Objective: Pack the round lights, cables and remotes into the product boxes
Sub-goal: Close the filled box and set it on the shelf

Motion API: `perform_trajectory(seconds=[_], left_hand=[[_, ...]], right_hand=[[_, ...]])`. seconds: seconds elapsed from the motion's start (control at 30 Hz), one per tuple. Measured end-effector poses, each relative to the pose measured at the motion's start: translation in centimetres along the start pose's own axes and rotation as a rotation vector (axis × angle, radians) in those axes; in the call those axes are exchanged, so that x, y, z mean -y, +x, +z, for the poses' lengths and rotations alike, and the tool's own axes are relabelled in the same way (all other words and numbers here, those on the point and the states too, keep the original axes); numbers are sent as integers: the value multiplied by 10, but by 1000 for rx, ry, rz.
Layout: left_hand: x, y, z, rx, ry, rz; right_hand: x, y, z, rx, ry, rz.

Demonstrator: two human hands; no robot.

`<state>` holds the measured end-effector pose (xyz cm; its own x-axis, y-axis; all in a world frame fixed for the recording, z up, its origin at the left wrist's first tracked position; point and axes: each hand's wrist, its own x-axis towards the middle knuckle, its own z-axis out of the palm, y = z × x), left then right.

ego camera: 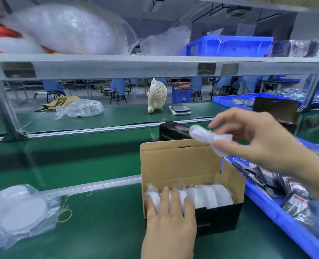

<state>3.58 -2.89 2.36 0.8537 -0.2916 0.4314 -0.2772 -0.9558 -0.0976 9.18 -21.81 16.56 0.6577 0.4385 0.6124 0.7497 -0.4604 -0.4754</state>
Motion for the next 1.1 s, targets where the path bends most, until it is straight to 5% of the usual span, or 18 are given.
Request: perform_trajectory(seconds=[0.1,0.2,0.27,0.33,0.37,0.4,0.43,0.47,0.5,0.6,0.67,0.73,0.8,0.97,1.03,1.1], left_hand=[[0,-2,0,39,26,29],[1,-7,-2,35,16,115],[-1,-13,3,25,8,214],[-5,-21,-13,146,-248,182],[11,-22,-3,27,-480,167],[16,-20,-19,-175,-468,59],[23,-25,-23,-349,-513,300],[30,-21,-53,-322,-629,305],[41,-12,-58,-662,-552,401],[84,8,-69,-932,-916,151],[90,14,-56,-807,-1155,-299],[91,17,-38,-475,-1515,-622],[92,18,-24,-211,-1654,-687],[101,11,-10,-63,-1725,-486],[106,5,-5,66,-1918,-444],[110,0,2,107,-1902,-444]], right_hand=[[36,8,69,317,-333,-74],[33,19,128,400,-654,-2],[25,15,143,355,-622,1],[21,3,140,326,-408,-11],[19,-3,134,355,-269,-1],[19,-8,129,408,-153,18],[18,-12,124,454,-81,38],[18,-16,122,476,-46,42],[18,-20,122,471,-32,23],[13,-27,133,343,-20,-15],[14,-28,143,243,-40,34],[17,-28,150,229,-132,-18],[25,-27,153,357,-270,-164],[30,-17,145,528,-427,-221],[27,-15,119,292,-181,-145],[5,-25,77,-256,-64,-64]])
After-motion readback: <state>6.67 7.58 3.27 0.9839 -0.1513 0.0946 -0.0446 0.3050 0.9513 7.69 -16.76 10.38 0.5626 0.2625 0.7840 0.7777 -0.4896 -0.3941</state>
